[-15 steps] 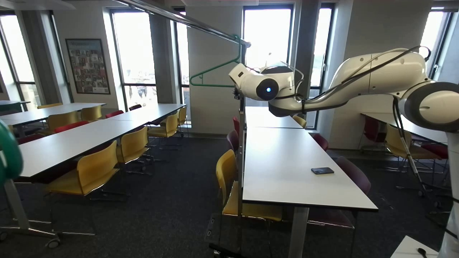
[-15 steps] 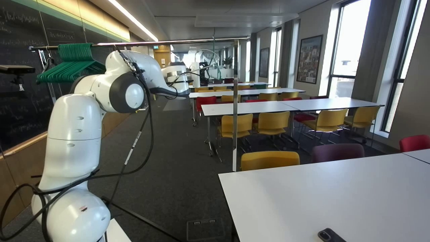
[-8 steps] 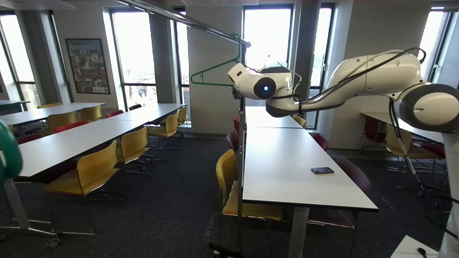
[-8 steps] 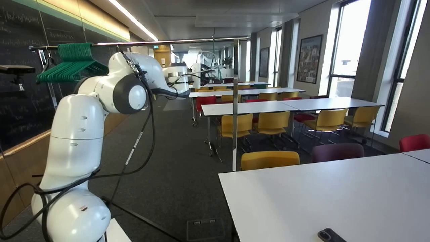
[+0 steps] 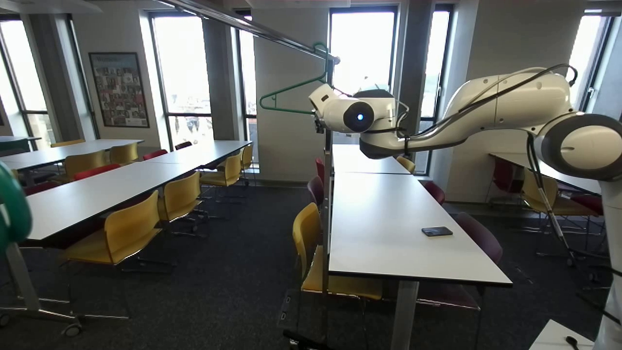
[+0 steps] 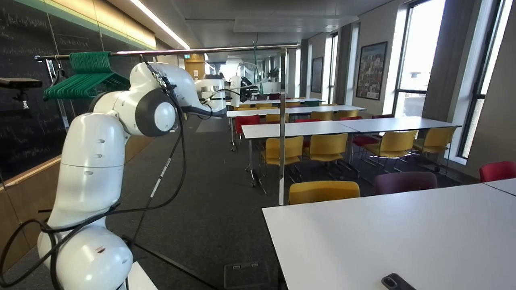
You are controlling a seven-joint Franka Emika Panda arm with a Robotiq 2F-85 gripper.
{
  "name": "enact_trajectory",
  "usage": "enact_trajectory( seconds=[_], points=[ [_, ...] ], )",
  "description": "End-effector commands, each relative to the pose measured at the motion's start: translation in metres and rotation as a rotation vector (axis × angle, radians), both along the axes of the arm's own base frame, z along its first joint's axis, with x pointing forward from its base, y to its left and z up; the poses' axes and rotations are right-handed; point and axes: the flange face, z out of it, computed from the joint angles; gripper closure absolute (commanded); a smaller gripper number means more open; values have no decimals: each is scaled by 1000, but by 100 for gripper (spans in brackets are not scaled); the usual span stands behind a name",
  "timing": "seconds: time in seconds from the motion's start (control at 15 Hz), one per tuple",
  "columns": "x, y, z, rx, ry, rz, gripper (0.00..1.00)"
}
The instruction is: Take the clothing hanger off of the clothing rack and place it on the table
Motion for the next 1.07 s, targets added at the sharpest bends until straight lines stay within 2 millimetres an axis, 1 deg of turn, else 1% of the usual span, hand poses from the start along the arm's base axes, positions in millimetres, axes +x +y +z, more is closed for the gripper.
enact_trajectory(
  seconds=[0.0,0.07,0.2,0.27,0.53,0.73,1.0],
  points=[
    [0,1,12,26,-19,-19,96],
    [0,1,12,27,-18,-18,94],
    [0,0,12,31,-15,-20,100],
    [0,0,12,36,-13,-22,98],
    [-1,-1,15,58,-8,-28,98],
    [-6,1,26,87,-17,-22,98],
    [-18,1,49,132,-24,-14,98]
  ],
)
